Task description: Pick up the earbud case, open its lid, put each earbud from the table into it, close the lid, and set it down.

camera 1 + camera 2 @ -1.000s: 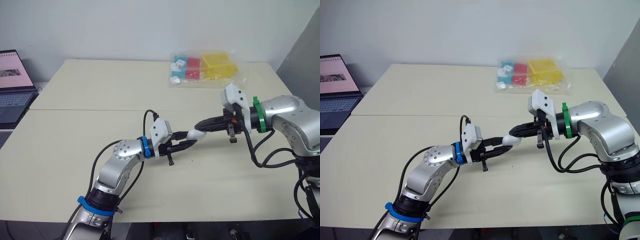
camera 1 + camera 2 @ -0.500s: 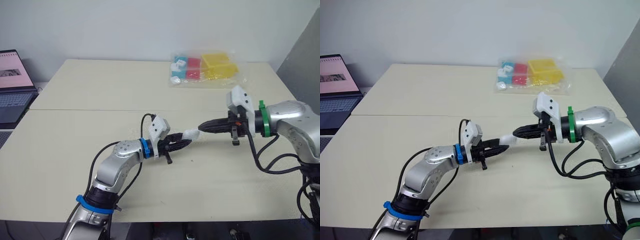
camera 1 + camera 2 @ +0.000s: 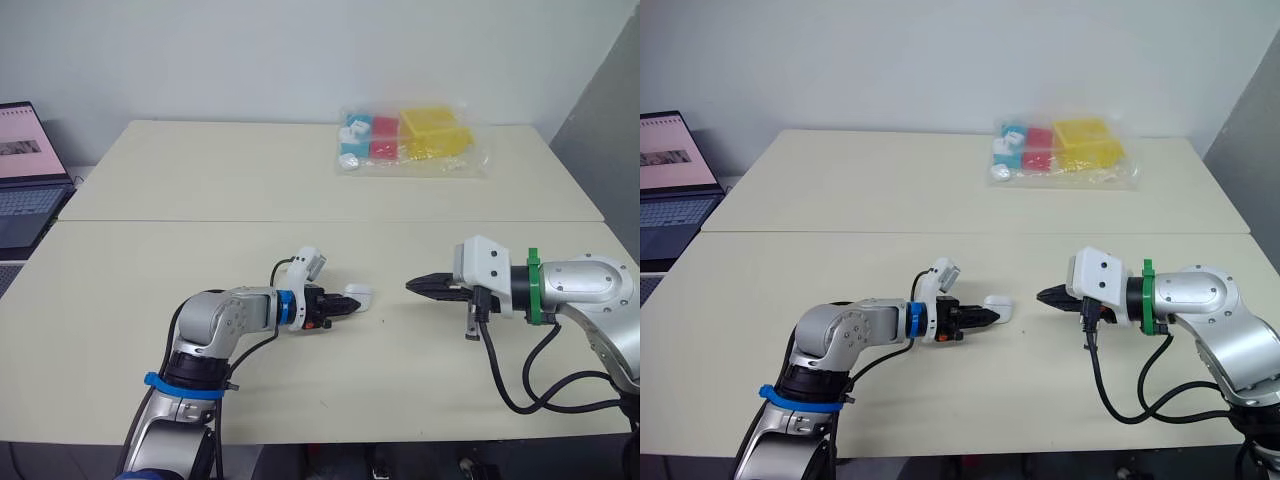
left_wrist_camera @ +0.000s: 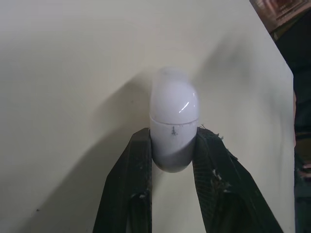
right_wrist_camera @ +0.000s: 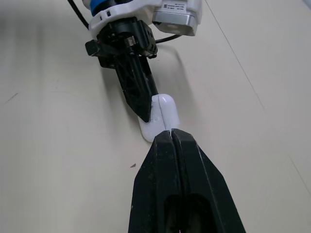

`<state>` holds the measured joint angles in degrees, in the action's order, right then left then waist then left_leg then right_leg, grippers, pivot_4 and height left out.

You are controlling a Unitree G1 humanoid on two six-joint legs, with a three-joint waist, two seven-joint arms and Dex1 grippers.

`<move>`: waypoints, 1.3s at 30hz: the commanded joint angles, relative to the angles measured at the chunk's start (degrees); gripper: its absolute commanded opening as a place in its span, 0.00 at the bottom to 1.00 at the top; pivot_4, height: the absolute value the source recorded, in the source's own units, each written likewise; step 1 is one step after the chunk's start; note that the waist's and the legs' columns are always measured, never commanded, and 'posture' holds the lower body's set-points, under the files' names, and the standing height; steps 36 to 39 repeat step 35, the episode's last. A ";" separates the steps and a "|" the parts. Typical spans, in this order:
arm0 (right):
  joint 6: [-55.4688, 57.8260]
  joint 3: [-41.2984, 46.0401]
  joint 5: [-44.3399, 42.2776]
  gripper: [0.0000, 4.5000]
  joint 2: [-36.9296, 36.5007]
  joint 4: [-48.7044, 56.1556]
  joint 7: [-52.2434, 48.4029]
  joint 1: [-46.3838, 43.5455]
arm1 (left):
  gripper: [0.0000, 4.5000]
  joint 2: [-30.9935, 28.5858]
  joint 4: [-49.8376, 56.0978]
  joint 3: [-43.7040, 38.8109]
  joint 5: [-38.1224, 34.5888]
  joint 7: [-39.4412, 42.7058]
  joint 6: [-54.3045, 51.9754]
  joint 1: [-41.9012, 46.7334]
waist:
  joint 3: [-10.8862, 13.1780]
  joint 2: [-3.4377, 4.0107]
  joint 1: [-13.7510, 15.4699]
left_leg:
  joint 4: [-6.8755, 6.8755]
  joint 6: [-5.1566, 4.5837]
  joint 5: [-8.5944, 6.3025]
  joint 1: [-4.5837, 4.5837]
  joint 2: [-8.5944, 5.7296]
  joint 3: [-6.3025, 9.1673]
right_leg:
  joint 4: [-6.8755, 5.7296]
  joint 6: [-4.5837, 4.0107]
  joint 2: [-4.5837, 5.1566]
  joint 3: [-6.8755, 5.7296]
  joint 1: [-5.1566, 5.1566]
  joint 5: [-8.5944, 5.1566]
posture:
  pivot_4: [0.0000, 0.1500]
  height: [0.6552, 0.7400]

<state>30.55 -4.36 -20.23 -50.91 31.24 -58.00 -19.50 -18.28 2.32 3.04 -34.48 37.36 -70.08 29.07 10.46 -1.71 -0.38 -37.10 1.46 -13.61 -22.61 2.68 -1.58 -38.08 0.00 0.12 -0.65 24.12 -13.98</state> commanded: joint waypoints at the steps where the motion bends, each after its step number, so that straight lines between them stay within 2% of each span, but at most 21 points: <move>1: -0.46 0.75 -0.51 0.00 0.02 1.95 0.38 0.31 | 0.34 -0.76 -0.53 -1.65 -0.96 -0.79 -2.04 0.25 | 0.00 0.00 0.00 | 0.01 0.00 0.00 0.01 0.00 0.00 | 0.00 0.00 0.00 0.00 -0.01 0.00 | 1.00 1.00; 9: -0.66 0.89 -0.63 0.00 -0.13 1.96 0.09 0.51 | 0.86 -9.67 4.08 -0.14 -1.09 3.07 -0.22 -2.93 | 0.00 0.00 -0.27 | 0.05 0.00 0.00 0.07 0.03 -0.02 | 0.00 -0.01 0.00 0.04 -0.01 0.00 | 1.00 1.00; 10: -0.49 1.21 -1.10 0.00 0.10 2.02 0.18 0.57 | 0.93 -11.03 5.22 0.14 -1.18 4.05 0.75 -3.70 | 0.00 0.00 -0.29 | 0.05 0.00 0.00 0.09 0.03 -0.01 | -0.01 -0.02 0.00 0.05 -0.01 0.00 | 1.00 1.00; 11: -0.26 1.90 -2.05 0.00 0.09 2.18 -0.18 0.88 | 1.00 -14.82 8.29 1.61 0.89 7.03 6.08 -6.15 | 0.00 0.00 -0.36 | 0.05 0.00 0.00 0.10 0.03 -0.01 | -0.03 -0.02 0.00 0.05 -0.01 0.00 | 1.00 1.00; 14: 0.69 4.12 -5.18 0.00 -0.55 2.39 -1.54 2.00 | 1.00 -23.72 14.83 2.06 6.08 14.49 22.41 -13.23 | 0.00 0.00 -1.09 | 0.13 0.01 0.00 0.16 0.08 0.01 | -0.01 -0.07 0.02 0.13 0.00 -0.03 | 1.00 1.00; 16: -2.58 4.89 -3.50 0.00 -1.81 1.40 -2.44 3.15 | 1.00 -25.28 16.31 -1.30 6.84 17.31 31.72 -16.58 | 0.00 0.01 -0.97 | 0.16 0.01 0.00 0.17 0.10 0.02 | -0.01 -0.14 0.09 0.14 0.00 -0.06 | 1.00 1.00; 18: -2.54 6.12 -4.64 0.08 -2.40 1.20 -3.14 3.97 | 1.00 -25.70 16.32 -3.61 7.43 17.38 36.02 -18.21 | 0.00 0.00 -0.56 | 0.12 0.01 0.00 0.12 0.06 -0.01 | 0.01 -0.14 0.14 0.07 0.01 -0.07 | 1.00 1.00; 20: -1.15 7.48 -6.48 0.21 -2.70 1.29 -3.21 4.19 | 1.00 -26.78 16.65 -4.95 8.39 18.61 40.08 -19.83 | 0.00 -0.01 0.10 | 0.06 0.01 0.00 0.07 0.04 -0.07 | 0.04 -0.12 0.16 0.02 0.00 -0.06 | 1.00 1.00; 24: -3.18 10.81 -5.84 0.54 -6.71 0.28 -6.01 5.77 | 1.00 -29.72 18.89 -10.60 9.51 19.81 46.13 -24.07 | 0.00 0.00 0.31 | 0.07 0.01 -0.01 0.02 0.04 -0.13 | 0.12 -0.11 0.28 0.07 0.02 -0.06 | 1.00 1.00; 28: -9.62 12.99 -2.85 0.87 -8.43 -3.89 -7.34 7.30 | 1.00 -31.88 20.60 -11.17 11.44 18.41 46.11 -25.59 | 0.00 -0.01 0.38 | 0.10 0.00 -0.01 -0.03 0.03 -0.13 | 0.17 -0.09 0.30 0.00 0.04 -0.06 | 1.00 1.00; 32: -12.72 13.21 -1.71 0.87 -8.67 -6.30 -8.33 7.84 | 1.00 -32.43 20.96 -10.65 13.31 17.60 47.28 -25.93 | 0.00 -0.01 0.32 | 0.10 0.00 -0.01 -0.01 0.01 -0.17 | 0.15 -0.08 0.29 0.02 0.04 -0.06 | 1.00 1.00; 39: -13.21 12.84 -1.14 0.87 -8.02 -6.72 -7.90 8.68 | 1.00 -31.70 20.33 -11.37 11.89 19.02 48.31 -26.80 | 0.00 -0.01 0.32 | 0.09 0.00 -0.01 0.01 0.03 -0.15 | 0.13 -0.08 0.28 0.00 0.04 -0.06 | 1.00 1.00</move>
